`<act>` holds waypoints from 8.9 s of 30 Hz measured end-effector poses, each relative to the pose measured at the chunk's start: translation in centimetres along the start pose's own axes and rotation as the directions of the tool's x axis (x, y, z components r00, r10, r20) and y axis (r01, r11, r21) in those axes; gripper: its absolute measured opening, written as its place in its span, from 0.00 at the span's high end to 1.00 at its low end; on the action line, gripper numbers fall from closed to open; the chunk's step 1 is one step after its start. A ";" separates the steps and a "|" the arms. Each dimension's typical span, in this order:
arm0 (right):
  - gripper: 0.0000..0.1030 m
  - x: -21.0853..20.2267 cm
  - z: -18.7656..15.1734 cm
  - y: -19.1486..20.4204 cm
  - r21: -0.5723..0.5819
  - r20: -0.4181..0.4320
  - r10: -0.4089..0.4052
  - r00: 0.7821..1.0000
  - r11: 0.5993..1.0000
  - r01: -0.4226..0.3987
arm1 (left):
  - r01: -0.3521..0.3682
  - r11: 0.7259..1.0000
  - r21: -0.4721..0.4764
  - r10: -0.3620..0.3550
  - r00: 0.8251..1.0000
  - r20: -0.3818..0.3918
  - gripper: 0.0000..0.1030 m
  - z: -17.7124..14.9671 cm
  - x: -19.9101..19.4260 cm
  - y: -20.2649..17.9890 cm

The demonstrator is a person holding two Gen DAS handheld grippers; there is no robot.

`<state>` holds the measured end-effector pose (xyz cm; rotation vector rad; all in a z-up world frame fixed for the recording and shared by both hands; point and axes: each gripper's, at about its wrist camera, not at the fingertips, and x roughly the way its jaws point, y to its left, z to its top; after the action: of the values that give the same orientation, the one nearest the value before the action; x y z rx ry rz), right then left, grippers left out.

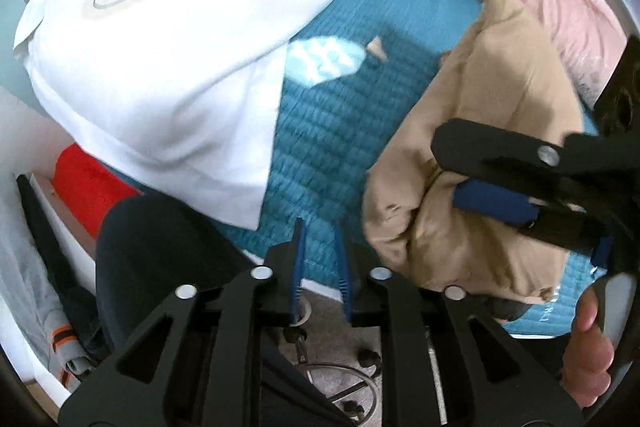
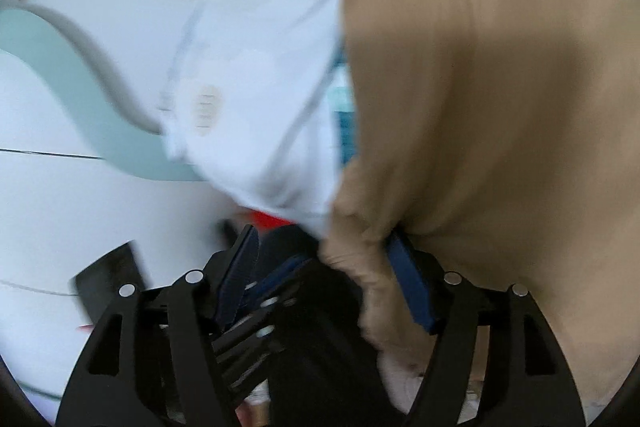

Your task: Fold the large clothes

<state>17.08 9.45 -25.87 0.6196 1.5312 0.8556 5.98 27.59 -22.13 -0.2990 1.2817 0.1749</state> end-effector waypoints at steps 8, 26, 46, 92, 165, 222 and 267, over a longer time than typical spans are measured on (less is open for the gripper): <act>0.58 -6.7 -1.5 0.4 0.000 0.146 -0.017 0.989 1.000 0.017 | 0.094 0.988 0.122 -0.102 0.992 0.068 0.73 1.9 -2.8 -4.6; 0.98 -8.4 -5.6 -7.1 0.154 0.121 -0.581 0.804 0.812 0.563 | 0.178 0.959 0.222 -0.150 0.979 -0.138 0.98 3.4 7.9 -7.5; 0.96 -14.2 2.1 -1.0 0.098 0.358 -0.494 0.792 0.864 0.495 | 0.295 0.888 0.354 -0.300 0.953 -0.040 0.97 11.7 -0.1 -14.9; 0.99 -8.5 1.0 -5.3 0.179 0.597 -0.519 0.612 0.830 0.529 | 0.370 0.899 0.235 -0.385 0.923 0.017 1.00 11.5 8.7 -15.9; 0.96 -10.2 -10.6 -10.2 0.260 0.300 -0.681 0.668 0.732 0.629 | 0.065 0.935 0.347 -0.092 0.994 0.060 0.98 0.1 8.0 -5.3; 0.48 -13.0 2.0 -16.6 0.209 0.317 -0.071 0.946 0.978 0.003 | 0.809 0.587 -0.010 -0.755 0.543 -0.368 0.53 13.1 17.1 -9.8; 0.51 -52.1 -14.2 -24.4 0.224 0.578 -0.327 0.747 0.945 0.240 | 0.719 0.498 0.485 -0.599 0.690 -0.407 0.55 -7.6 3.5 -55.4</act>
<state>12.66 -48.55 -14.52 0.6573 1.0455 0.2619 16.24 -27.50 -20.66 -0.2237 1.2434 -0.9733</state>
